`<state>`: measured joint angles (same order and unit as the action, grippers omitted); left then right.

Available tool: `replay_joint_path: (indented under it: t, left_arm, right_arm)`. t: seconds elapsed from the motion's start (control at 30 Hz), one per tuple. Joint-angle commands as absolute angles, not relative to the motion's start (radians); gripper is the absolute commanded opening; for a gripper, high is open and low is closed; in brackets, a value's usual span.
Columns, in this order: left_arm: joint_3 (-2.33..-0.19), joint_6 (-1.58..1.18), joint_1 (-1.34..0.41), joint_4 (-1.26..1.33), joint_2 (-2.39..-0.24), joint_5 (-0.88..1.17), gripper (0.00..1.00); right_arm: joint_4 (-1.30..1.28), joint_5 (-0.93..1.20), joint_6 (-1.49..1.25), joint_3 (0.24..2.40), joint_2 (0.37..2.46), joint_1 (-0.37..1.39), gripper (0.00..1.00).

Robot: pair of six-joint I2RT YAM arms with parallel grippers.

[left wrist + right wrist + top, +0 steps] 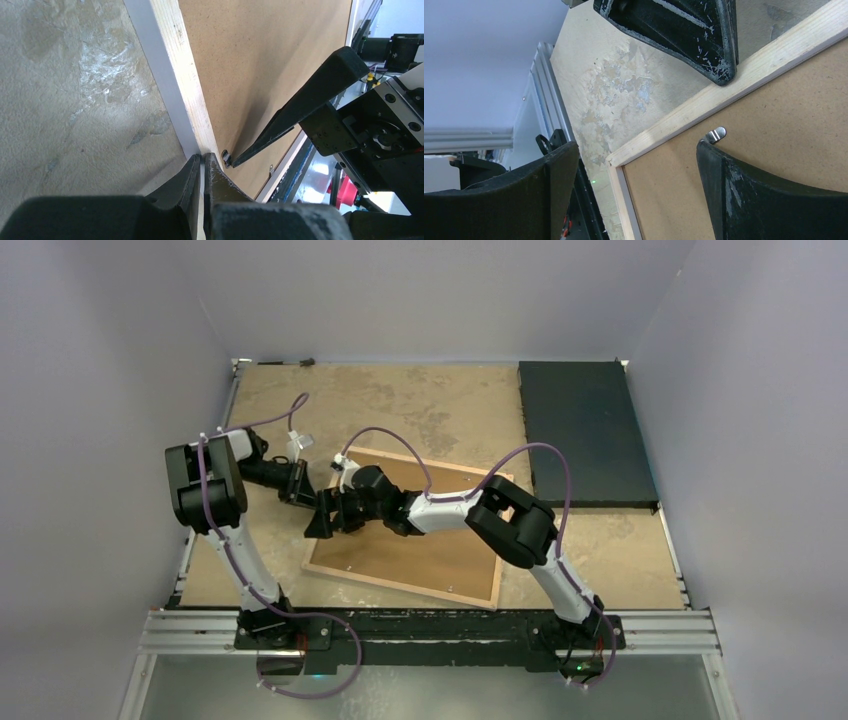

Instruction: Put the photo into the frame

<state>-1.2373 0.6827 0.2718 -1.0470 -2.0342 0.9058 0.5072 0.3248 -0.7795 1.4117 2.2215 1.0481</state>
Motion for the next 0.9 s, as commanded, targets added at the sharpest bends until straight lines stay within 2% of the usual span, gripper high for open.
replay_joint_path:
  t: [0.0,0.4,0.67,0.87]
  left_arm:
    - [-1.204,0.69,0.259,-0.98,-2.017,0.89,0.0]
    - [-1.202,0.684,0.259,-0.974,-2.014,0.896,0.0]
    - [-1.2,0.683,0.26,-0.973,-2.006,0.89,0.0]
    - [-1.202,0.678,0.26,-0.973,-1.997,0.894,0.0]
  right_arm:
    - [0.474,0.313,-0.784,1.438,2.237,1.051,0.9]
    - [0.445,0.373,-0.749,1.492,2.259,1.049,0.88]
    - [0.481,0.38,-0.719,1.39,2.113,1.004,0.89]
    - [0.474,0.37,-0.712,1.361,2.121,0.996,0.89]
